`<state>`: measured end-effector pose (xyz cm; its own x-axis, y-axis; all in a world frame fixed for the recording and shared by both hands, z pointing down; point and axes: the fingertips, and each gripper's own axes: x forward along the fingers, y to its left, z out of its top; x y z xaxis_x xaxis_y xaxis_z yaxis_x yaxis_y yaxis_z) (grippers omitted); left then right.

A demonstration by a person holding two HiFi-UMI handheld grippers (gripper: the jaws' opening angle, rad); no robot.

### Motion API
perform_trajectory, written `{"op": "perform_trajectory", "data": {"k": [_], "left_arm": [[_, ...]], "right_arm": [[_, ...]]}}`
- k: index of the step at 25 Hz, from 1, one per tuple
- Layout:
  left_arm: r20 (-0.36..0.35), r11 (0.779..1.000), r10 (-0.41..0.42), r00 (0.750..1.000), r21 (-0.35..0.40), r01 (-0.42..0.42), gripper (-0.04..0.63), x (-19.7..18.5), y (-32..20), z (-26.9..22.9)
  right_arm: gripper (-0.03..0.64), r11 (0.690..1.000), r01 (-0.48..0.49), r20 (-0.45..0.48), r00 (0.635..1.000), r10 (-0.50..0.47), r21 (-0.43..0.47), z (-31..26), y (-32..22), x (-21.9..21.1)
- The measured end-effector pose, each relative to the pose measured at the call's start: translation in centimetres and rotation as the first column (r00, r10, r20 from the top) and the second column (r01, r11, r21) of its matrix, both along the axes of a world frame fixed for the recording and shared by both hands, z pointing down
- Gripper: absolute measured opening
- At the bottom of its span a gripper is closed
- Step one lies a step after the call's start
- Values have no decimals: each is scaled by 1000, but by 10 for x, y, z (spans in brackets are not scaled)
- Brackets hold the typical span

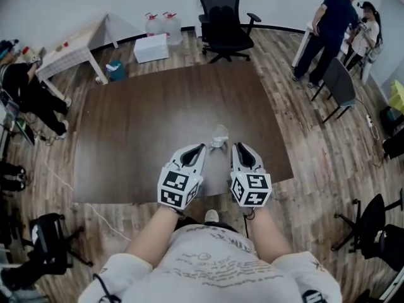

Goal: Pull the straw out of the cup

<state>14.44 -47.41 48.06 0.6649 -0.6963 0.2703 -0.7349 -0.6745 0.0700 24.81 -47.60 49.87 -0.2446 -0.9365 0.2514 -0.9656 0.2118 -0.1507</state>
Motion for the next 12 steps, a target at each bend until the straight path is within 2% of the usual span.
{"op": "perform_trajectory", "data": {"k": [8, 12], "left_arm": [[56, 998, -1, 998, -59, 5, 0, -11, -15, 34], [46, 997, -2, 999, -81, 6, 0, -19, -25, 41]], "right_arm": [[88, 994, 29, -66, 997, -36, -109, 67, -40, -6], [107, 986, -1, -117, 993, -19, -164, 103, -67, -5]]}}
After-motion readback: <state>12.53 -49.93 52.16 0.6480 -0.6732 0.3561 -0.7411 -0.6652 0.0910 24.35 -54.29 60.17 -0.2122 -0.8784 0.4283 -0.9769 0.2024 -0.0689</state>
